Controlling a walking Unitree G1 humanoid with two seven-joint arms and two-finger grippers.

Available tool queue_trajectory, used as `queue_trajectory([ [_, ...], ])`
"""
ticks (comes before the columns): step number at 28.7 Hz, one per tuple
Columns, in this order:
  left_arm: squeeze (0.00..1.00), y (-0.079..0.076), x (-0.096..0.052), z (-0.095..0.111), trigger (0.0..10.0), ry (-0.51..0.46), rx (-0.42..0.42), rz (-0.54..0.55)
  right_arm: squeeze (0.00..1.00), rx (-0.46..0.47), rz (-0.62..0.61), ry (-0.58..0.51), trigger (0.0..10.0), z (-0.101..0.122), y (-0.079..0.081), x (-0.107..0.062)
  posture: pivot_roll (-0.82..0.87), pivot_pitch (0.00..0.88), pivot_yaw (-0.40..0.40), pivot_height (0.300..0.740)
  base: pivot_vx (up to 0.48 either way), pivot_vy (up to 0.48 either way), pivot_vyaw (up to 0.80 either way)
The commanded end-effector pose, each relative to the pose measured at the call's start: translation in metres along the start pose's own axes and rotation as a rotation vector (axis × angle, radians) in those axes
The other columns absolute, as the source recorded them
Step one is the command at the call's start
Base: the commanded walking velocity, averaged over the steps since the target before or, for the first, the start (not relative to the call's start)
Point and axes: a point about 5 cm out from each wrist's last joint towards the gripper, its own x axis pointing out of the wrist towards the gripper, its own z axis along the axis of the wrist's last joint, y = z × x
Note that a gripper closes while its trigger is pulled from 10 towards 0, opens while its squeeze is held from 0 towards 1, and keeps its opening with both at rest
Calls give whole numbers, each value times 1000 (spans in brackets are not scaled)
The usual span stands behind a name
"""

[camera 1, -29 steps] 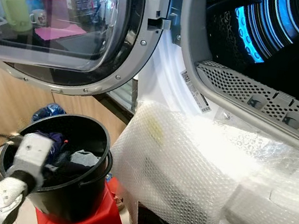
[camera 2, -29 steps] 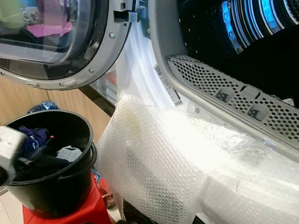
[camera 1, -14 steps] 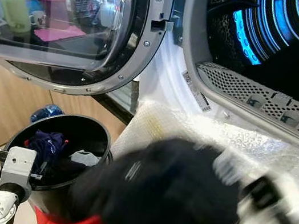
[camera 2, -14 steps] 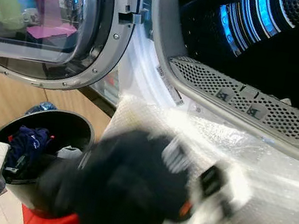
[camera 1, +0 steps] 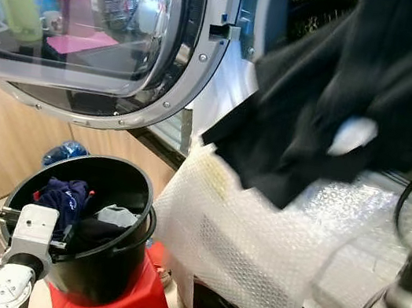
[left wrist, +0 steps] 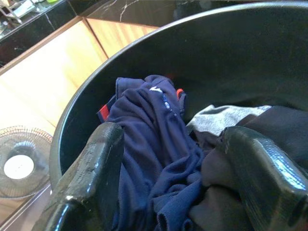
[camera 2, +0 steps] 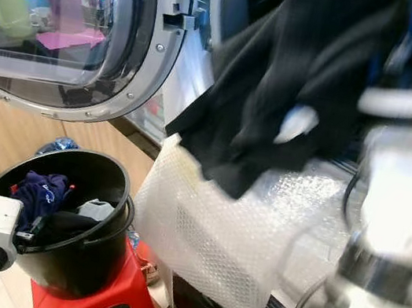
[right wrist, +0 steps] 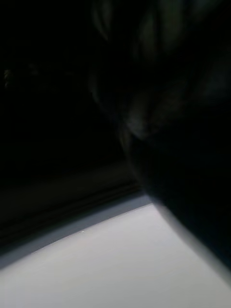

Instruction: Clothes washing

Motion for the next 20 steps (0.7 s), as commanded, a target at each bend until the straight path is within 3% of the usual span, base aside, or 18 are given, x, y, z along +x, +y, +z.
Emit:
queue_trajectory([
  [1, 0, 0, 0, -2, 10000, 3, 17, 7, 0, -92, -90, -68, 0, 25, -12, 26, -24, 44, 57, 740, 0, 0, 0],
  [2, 0, 0, 0, -2, 10000, 3, 17, 7, 0, -92, -90, -68, 0, 25, -12, 26, -24, 44, 57, 740, 0, 0, 0],
  [3, 0, -1, -1, -3, 10000, 4, 15, 8, 0, -96, -91, -77, 0, 31, -13, 40, -24, 42, 55, 740, 0, 0, 0],
  [5, 0, -1, -1, -3, 10000, 6, 12, 12, 0, -128, -84, -65, 0, 33, -12, 50, -23, 39, 53, 740, 0, 0, 0],
  [7, 0, -1, -1, -4, 10000, 6, 10, 14, 0, -168, -147, -15, 0, 29, -16, 59, -23, 42, 53, 740, 0, 0, 0],
  [8, 0, -1, -1, -4, 10000, 7, 10, 17, 0, -305, -341, 110, 0, 19, -29, 68, -24, 41, 53, 740, 0, 0, 0],
  [10, 0, -1, -1, -4, 10000, 6, 9, 19, 0, -413, -504, 183, 0, 15, -38, 70, -29, 41, 57, 740, 0, 0, 0],
  [13, 0, -3, -1, -5, 10000, 7, 6, 16, 0, -542, -801, 112, 0, 32, -49, 67, -31, 39, 55, 740, 0, 0, 0],
  [14, 0, -3, -1, -5, 10000, 7, 6, 16, 0, -542, -801, 112, 0, 32, -49, 67, -31, 39, 55, 740, 0, 0, 0],
  [15, 0, -3, -1, -5, 10000, 7, 4, 17, 0, -577, -829, 134, 706, 31, -50, 65, -31, 39, 55, 740, 0, 0, 0],
  [16, 0, -4, -1, -5, 10000, 6, 3, 17, 0, -625, -868, 162, 4784, 29, -53, 62, -29, 37, 54, 740, 0, 0, 0],
  [17, 0, -4, -1, -5, 10000, 6, 2, 17, 0, -695, -916, 222, 10000, 22, -58, 57, -30, 39, 53, 740, 0, 0, 0],
  [20, 0, -5, -1, -6, 10000, 6, 1, 18, 0, -763, -944, 341, 10000, 6, -64, 50, -25, 39, 51, 740, 0, 0, 0],
])
